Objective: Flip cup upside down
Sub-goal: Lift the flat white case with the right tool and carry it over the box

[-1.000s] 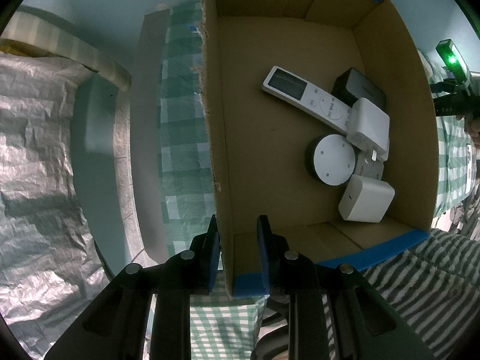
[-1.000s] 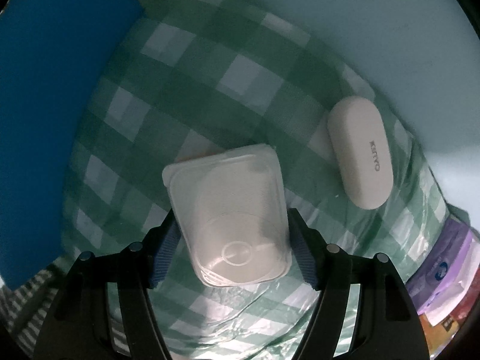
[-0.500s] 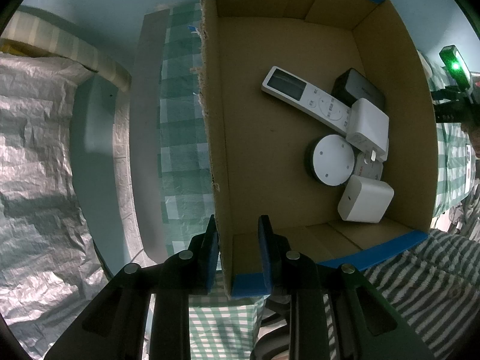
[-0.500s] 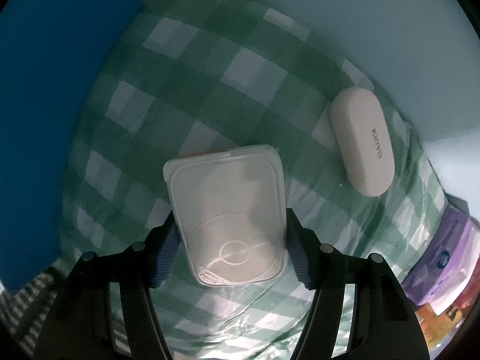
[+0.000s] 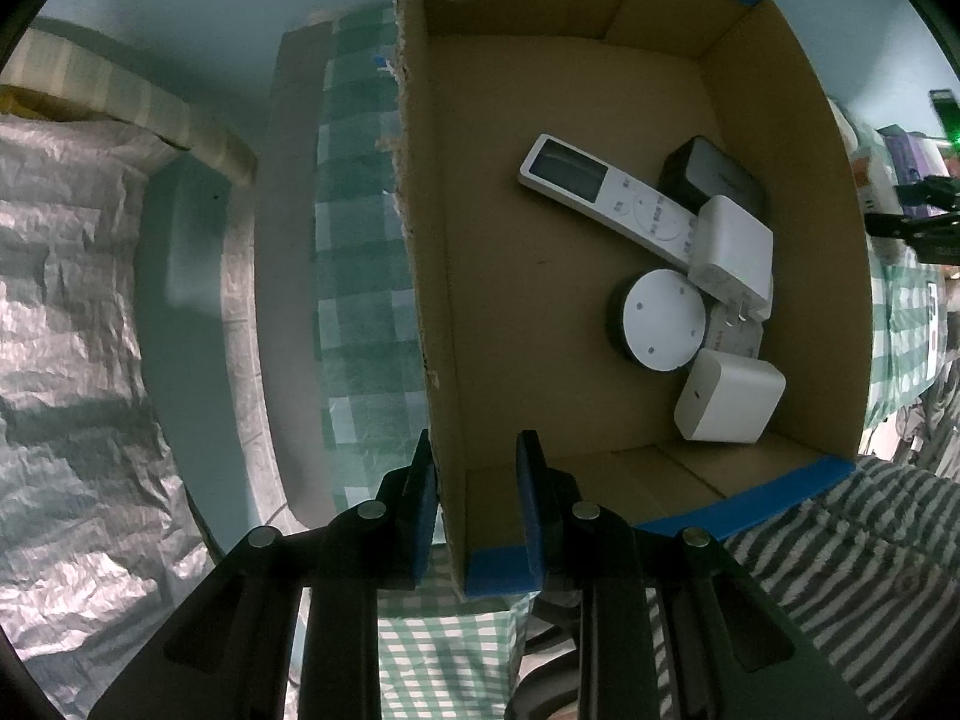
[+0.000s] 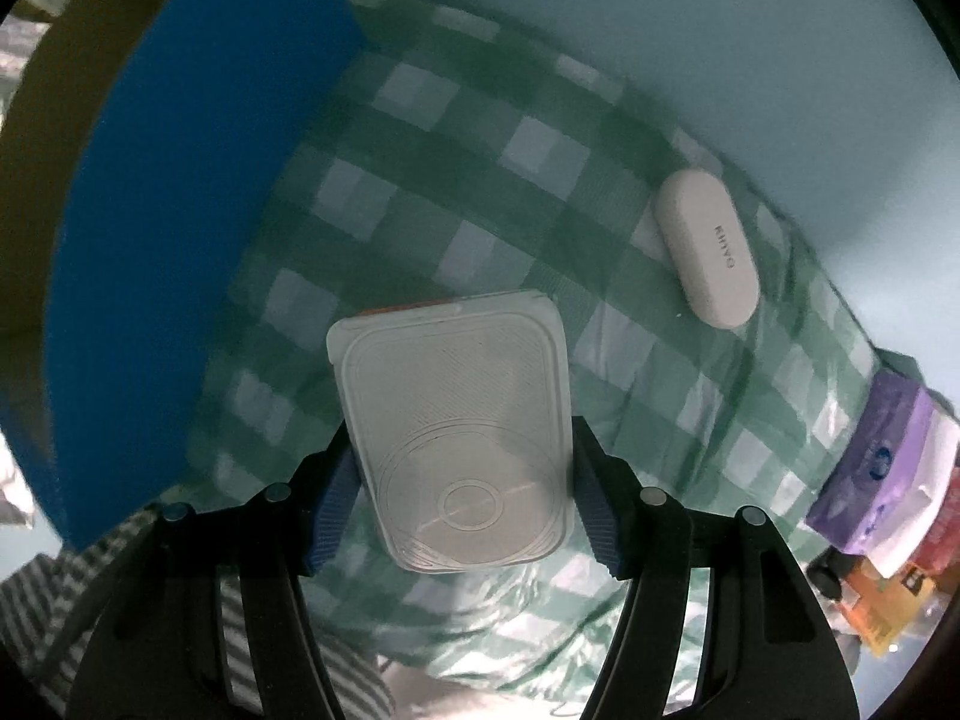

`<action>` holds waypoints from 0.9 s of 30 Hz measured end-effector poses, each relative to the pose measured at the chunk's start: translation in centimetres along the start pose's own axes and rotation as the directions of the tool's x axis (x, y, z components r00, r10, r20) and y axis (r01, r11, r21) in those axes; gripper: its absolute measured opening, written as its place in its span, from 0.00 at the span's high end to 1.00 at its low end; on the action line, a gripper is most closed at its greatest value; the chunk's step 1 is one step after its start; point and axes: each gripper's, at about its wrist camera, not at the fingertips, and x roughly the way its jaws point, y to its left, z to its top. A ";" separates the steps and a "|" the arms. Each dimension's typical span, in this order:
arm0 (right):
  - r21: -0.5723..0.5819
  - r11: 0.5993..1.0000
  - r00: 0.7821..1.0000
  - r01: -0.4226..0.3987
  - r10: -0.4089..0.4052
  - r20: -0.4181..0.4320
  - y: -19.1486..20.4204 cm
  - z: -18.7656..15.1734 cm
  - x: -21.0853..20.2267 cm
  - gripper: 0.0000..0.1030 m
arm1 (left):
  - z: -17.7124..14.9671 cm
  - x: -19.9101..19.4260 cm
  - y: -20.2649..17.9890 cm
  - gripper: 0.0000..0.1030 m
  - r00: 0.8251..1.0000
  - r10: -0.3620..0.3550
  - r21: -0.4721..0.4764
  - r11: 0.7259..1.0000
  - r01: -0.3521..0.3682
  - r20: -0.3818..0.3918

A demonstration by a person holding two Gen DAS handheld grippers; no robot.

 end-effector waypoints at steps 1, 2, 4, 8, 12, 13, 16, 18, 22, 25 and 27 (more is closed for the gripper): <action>-0.007 1.000 1.000 0.001 -0.001 0.006 0.3 0.0 -0.6 0.36 | 0.0 0.0 0.0 0.77 1.000 -0.001 0.001 1.000 0.001 0.001; -0.012 1.000 1.000 0.001 0.000 0.014 0.5 0.0 -1.3 0.37 | 0.0 0.0 0.1 0.77 1.000 -0.004 0.000 1.000 0.004 0.002; -0.029 1.000 0.999 -0.003 0.004 0.034 1.9 0.1 -3.0 0.36 | 0.0 -0.1 0.1 0.77 1.000 -0.009 0.002 1.000 0.009 0.004; -0.075 0.997 0.997 -0.011 0.017 0.078 3.6 0.8 -6.1 0.36 | 0.0 -0.2 0.1 0.77 1.000 -0.010 0.009 1.000 0.010 0.006; -0.131 0.990 0.990 -0.044 0.061 0.126 7.2 0.6 -9.3 0.36 | 0.0 -0.2 0.1 0.77 1.000 -0.008 0.016 1.000 0.008 0.007; -0.141 0.989 0.988 -0.050 0.070 0.136 7.7 0.3 -9.7 0.36 | 0.0 -0.2 0.1 0.77 1.000 -0.008 0.017 1.000 0.008 0.006; -0.188 0.980 0.984 -0.065 0.095 0.152 9.8 0.7 -10.7 0.36 | 0.1 -0.2 0.0 0.77 1.000 -0.006 0.021 1.000 0.006 0.006; -0.223 0.973 0.983 -0.067 0.103 0.155 11.2 1.2 -10.3 0.36 | 0.1 -0.2 0.0 0.77 1.000 -0.006 0.021 1.000 0.005 0.007; -0.268 0.961 0.984 -0.073 0.114 0.139 13.5 2.1 -9.0 0.36 | 0.1 -0.2 0.0 0.77 1.000 -0.004 0.019 1.000 0.004 0.010; -0.288 0.954 0.986 -0.080 0.117 0.115 14.7 2.7 -7.3 0.36 | 0.0 -0.3 0.1 0.77 1.000 -0.007 0.015 1.000 0.006 0.013; -0.303 0.950 0.988 -0.080 0.115 0.101 15.8 2.9 -6.6 0.36 | 0.0 -0.3 0.1 0.77 1.000 -0.007 0.014 1.000 0.006 0.014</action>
